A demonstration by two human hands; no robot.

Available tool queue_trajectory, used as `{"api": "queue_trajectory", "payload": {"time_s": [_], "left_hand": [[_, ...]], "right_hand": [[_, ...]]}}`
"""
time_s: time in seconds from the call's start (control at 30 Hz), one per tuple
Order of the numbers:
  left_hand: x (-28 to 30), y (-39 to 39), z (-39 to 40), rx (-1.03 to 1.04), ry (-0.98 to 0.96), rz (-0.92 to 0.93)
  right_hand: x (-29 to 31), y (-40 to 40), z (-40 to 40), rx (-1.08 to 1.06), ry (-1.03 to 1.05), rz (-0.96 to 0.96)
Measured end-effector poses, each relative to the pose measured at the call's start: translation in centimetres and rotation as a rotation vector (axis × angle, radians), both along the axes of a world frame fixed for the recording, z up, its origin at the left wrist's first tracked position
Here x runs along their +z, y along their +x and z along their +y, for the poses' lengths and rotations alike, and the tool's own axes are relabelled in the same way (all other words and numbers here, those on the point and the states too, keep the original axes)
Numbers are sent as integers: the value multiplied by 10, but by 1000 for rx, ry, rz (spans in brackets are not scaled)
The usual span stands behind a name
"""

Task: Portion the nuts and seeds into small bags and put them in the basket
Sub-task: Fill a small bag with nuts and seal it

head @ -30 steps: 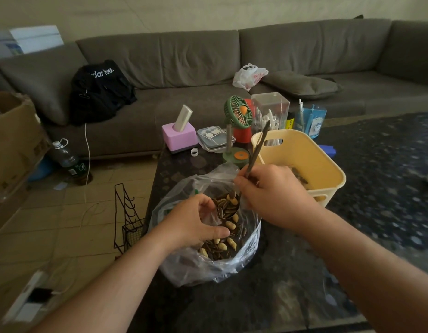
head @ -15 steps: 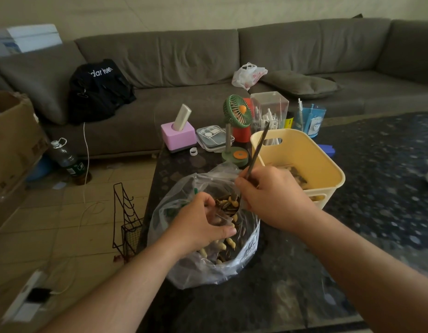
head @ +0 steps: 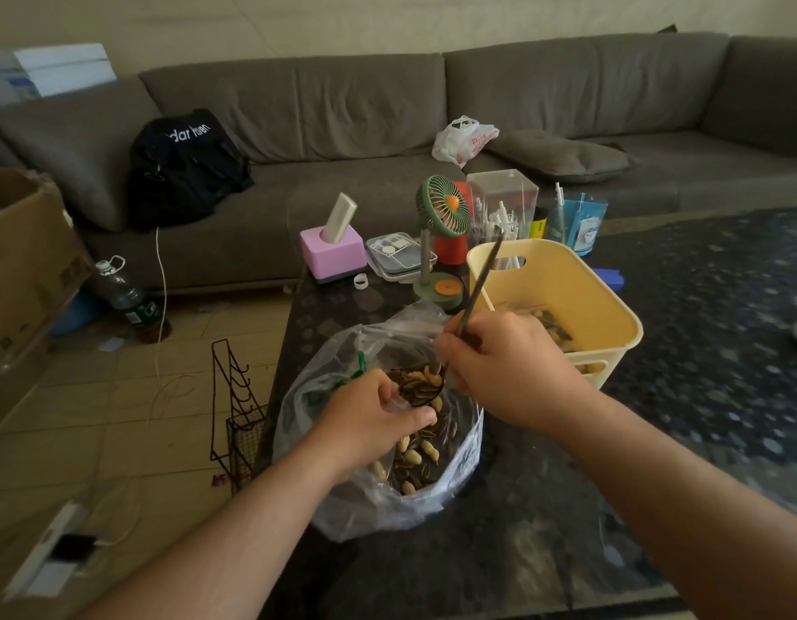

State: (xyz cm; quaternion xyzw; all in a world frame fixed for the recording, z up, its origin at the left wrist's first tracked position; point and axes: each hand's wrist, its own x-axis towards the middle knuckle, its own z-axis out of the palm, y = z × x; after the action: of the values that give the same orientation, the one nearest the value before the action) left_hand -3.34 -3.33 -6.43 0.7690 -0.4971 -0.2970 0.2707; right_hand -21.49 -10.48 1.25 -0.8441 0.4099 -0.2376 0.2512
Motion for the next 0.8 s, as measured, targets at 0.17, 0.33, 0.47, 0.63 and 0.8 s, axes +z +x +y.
{"api": "queue_trajectory", "payload": {"time_s": [0.17, 0.33, 0.47, 0.63, 0.8], "left_hand": [[6, 8, 1, -43, 98, 35], [8, 15, 3, -44, 58, 142], [8, 17, 5, -76, 52, 121], [8, 9, 4, -20, -21, 37], [13, 2, 4, -18, -109, -108]], "right_hand": [[0, -3, -2, -44, 89, -24], [2, -4, 0, -40, 114, -53], [3, -4, 0, -44, 124, -63], [6, -3, 1, -24, 78, -18], [15, -4, 3, 69, -183, 80]]}}
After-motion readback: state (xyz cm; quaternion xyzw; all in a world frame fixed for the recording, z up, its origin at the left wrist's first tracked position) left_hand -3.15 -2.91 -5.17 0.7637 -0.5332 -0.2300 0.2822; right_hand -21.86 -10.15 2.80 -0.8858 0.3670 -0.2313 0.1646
